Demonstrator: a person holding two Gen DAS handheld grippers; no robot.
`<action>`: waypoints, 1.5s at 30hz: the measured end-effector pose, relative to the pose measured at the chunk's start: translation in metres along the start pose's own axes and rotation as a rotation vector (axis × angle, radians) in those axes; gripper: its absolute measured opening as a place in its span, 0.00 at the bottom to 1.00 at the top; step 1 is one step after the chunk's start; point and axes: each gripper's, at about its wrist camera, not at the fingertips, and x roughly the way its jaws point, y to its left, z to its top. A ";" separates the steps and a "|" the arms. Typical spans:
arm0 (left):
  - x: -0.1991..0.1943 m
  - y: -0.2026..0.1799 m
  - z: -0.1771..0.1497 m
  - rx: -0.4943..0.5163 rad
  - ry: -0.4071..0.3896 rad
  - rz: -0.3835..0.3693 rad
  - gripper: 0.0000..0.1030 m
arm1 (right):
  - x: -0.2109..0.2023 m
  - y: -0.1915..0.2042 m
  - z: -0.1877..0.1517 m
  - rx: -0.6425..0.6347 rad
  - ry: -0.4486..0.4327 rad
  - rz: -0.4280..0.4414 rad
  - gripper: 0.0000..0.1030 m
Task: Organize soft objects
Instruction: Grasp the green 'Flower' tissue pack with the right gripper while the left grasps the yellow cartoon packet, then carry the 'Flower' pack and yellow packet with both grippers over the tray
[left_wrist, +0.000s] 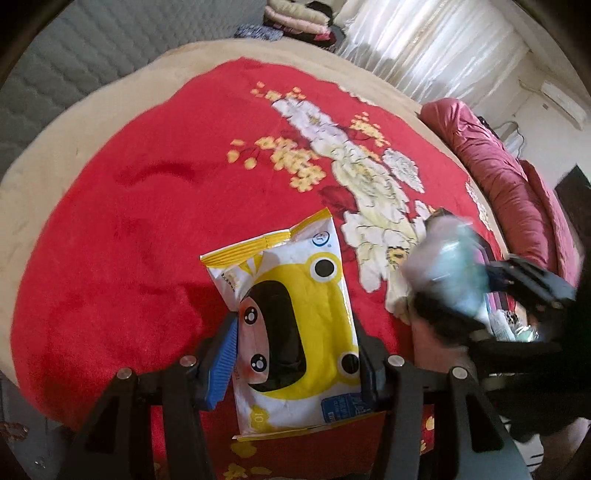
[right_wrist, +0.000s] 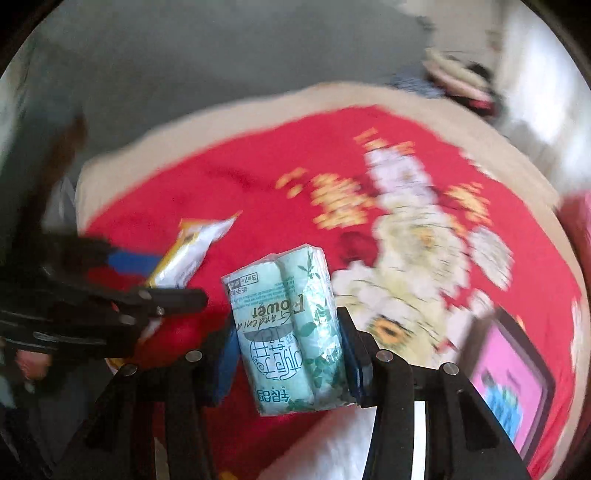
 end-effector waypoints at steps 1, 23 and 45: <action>-0.002 -0.007 -0.002 0.017 -0.003 0.002 0.53 | -0.015 -0.006 -0.005 0.045 -0.038 -0.012 0.49; -0.009 -0.256 -0.073 0.515 0.024 -0.149 0.53 | -0.199 -0.167 -0.199 0.768 -0.159 -0.405 0.49; 0.060 -0.312 -0.075 0.576 0.122 -0.117 0.54 | -0.132 -0.204 -0.258 0.879 -0.052 -0.322 0.50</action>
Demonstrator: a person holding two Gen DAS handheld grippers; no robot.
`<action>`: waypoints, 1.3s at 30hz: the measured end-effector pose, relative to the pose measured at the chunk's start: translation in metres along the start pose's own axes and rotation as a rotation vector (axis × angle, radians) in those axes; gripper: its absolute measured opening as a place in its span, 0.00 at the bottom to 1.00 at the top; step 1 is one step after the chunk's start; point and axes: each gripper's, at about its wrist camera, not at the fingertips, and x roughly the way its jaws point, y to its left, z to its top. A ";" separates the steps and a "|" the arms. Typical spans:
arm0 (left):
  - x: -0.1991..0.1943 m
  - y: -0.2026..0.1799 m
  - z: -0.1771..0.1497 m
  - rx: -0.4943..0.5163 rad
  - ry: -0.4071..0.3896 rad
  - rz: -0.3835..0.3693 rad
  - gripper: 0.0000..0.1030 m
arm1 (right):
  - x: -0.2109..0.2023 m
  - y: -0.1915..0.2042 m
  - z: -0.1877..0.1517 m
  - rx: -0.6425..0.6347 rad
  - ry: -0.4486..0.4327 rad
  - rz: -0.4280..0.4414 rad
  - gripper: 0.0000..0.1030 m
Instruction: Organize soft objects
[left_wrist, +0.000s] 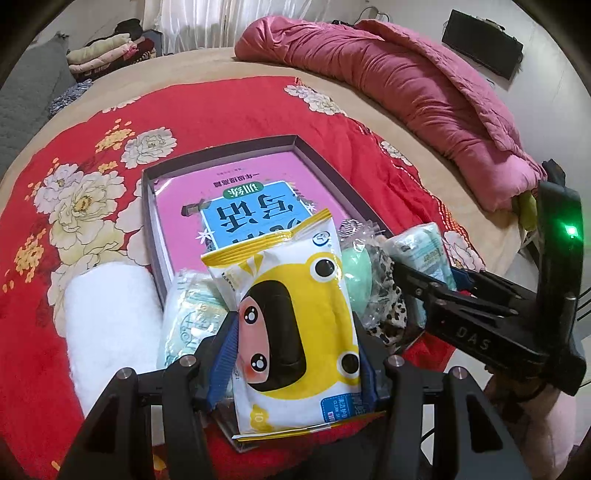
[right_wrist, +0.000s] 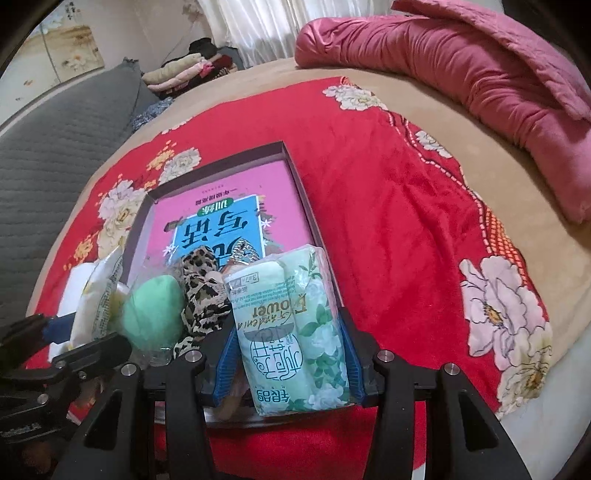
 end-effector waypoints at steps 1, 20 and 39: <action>0.002 0.000 0.001 -0.001 0.001 -0.002 0.54 | 0.002 -0.001 0.000 0.003 -0.001 0.003 0.50; -0.012 0.012 0.009 -0.025 -0.069 -0.100 0.60 | -0.008 0.008 -0.002 -0.130 -0.055 -0.050 0.73; -0.039 0.025 0.005 -0.050 -0.135 -0.080 0.60 | -0.064 0.015 0.004 -0.091 -0.179 -0.017 0.73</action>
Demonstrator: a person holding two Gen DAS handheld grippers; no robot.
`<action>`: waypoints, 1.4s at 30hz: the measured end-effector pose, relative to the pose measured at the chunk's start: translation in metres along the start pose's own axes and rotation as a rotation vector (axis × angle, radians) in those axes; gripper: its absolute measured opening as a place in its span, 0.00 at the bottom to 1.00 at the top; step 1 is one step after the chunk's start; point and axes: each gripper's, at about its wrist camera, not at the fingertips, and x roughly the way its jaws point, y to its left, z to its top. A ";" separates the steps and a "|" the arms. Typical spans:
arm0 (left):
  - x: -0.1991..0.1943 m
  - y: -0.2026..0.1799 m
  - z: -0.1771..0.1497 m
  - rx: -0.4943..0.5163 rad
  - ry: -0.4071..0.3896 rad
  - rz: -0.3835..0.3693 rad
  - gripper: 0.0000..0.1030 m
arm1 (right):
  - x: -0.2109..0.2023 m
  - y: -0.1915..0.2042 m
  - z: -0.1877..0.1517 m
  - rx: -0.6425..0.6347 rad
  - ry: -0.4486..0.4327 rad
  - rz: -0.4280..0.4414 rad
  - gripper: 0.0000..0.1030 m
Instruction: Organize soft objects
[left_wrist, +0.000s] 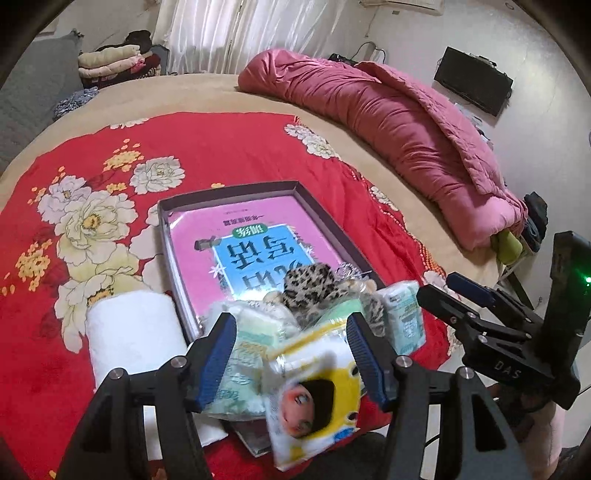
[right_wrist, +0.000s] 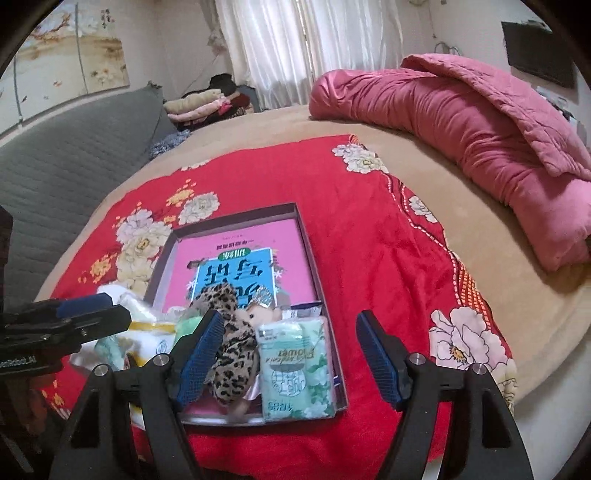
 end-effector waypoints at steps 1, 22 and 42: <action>0.000 0.001 -0.002 -0.001 0.003 0.005 0.60 | 0.000 0.002 -0.001 -0.004 0.004 -0.002 0.73; -0.023 0.041 -0.041 -0.037 -0.040 -0.049 0.60 | -0.022 0.032 -0.014 -0.034 0.005 0.039 0.73; -0.074 0.045 -0.079 -0.031 -0.053 0.006 0.60 | -0.069 0.089 -0.063 0.032 0.015 0.003 0.74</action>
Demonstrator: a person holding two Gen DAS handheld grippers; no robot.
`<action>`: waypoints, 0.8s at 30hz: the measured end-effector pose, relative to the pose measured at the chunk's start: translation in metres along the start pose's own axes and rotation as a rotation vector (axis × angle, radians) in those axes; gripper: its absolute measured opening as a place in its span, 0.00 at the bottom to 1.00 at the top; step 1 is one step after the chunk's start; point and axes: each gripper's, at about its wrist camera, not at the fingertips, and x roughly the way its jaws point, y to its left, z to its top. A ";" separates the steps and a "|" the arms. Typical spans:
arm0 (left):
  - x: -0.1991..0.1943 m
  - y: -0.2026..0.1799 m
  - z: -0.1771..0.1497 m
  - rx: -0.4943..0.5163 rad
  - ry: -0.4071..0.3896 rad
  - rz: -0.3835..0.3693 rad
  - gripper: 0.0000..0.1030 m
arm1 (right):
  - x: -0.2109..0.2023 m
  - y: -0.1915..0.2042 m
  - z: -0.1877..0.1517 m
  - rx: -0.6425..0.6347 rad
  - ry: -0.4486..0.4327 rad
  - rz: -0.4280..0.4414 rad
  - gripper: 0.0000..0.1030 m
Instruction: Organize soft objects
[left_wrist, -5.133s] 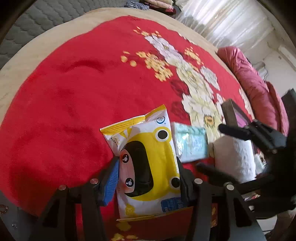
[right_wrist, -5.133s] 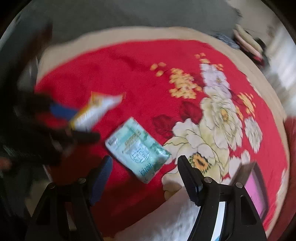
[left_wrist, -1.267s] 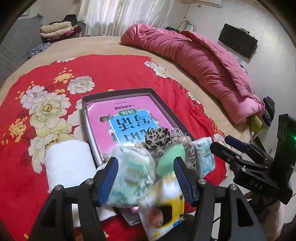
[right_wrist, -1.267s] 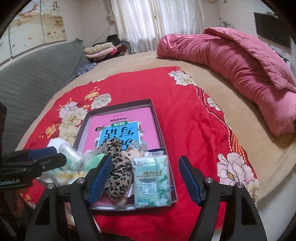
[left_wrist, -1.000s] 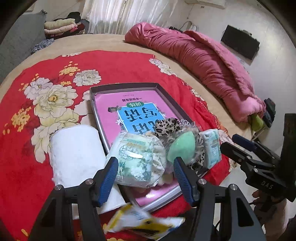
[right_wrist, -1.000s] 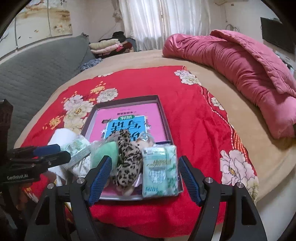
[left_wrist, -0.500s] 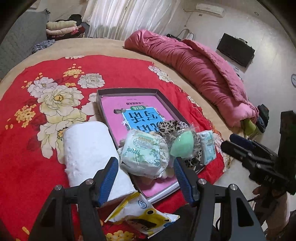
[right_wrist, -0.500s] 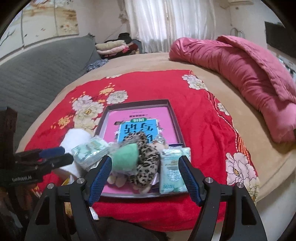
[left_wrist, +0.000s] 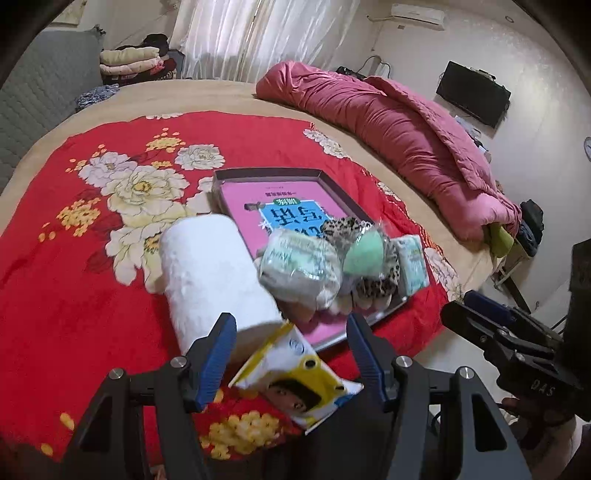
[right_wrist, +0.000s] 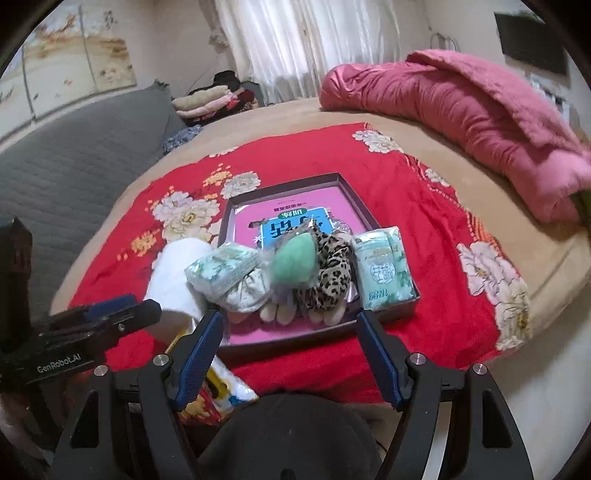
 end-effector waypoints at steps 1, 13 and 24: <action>-0.002 0.000 -0.002 -0.001 -0.002 0.005 0.60 | -0.003 0.005 -0.002 -0.012 -0.001 -0.013 0.74; -0.031 -0.007 -0.021 0.006 -0.019 0.074 0.62 | -0.028 0.035 -0.023 -0.048 -0.016 -0.124 0.74; -0.048 -0.014 -0.035 0.036 -0.015 0.107 0.62 | -0.043 0.054 -0.038 -0.083 -0.011 -0.152 0.74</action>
